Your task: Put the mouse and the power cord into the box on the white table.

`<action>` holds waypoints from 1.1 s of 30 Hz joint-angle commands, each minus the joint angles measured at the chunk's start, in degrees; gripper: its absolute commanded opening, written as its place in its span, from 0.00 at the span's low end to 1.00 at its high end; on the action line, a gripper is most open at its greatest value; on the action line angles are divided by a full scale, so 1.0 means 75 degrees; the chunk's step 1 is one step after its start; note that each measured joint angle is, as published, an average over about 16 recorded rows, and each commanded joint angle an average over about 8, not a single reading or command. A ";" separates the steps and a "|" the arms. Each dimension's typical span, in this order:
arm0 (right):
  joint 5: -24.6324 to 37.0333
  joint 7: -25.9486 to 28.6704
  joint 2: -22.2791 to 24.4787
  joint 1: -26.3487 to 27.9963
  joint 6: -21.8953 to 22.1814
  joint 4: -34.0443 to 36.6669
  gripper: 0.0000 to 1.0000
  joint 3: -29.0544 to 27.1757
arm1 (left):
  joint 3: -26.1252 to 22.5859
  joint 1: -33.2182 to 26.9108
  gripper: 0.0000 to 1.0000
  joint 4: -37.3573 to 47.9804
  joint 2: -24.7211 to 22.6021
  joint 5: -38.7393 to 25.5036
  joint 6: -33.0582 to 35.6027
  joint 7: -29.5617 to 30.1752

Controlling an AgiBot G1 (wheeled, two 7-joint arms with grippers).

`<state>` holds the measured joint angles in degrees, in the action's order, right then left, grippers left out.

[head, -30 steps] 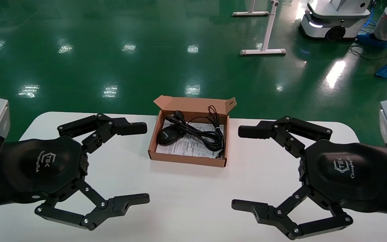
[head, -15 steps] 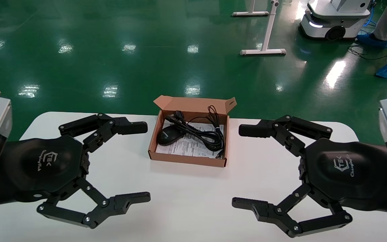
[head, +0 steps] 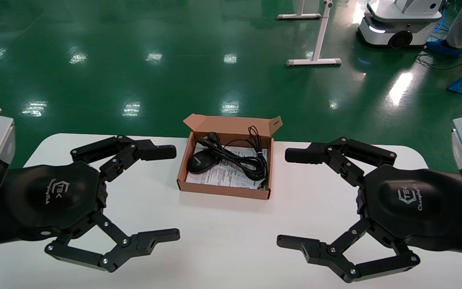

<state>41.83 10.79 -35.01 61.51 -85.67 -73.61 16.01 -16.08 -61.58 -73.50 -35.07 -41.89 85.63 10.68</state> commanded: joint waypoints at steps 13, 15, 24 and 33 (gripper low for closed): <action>0.0004 -0.0005 -0.0001 0.0005 0.0001 0.0007 1.00 0.0001 | -0.0006 -0.0006 1.00 0.0006 -0.0004 -0.0004 -0.0003 -0.0003; 0.0004 -0.0006 -0.0001 0.0005 0.0000 0.0007 1.00 0.0001 | -0.0006 -0.0006 1.00 0.0006 -0.0004 -0.0004 -0.0003 -0.0003; 0.0004 -0.0006 -0.0001 0.0006 0.0000 0.0008 1.00 0.0001 | -0.0007 -0.0007 1.00 0.0006 -0.0004 -0.0004 -0.0003 -0.0003; 0.0004 -0.0006 -0.0001 0.0006 0.0000 0.0008 1.00 0.0001 | -0.0007 -0.0007 1.00 0.0006 -0.0004 -0.0004 -0.0003 -0.0003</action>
<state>41.86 10.75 -35.01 61.55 -85.68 -73.56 16.02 -16.13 -61.64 -73.45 -35.10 -41.92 85.60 10.66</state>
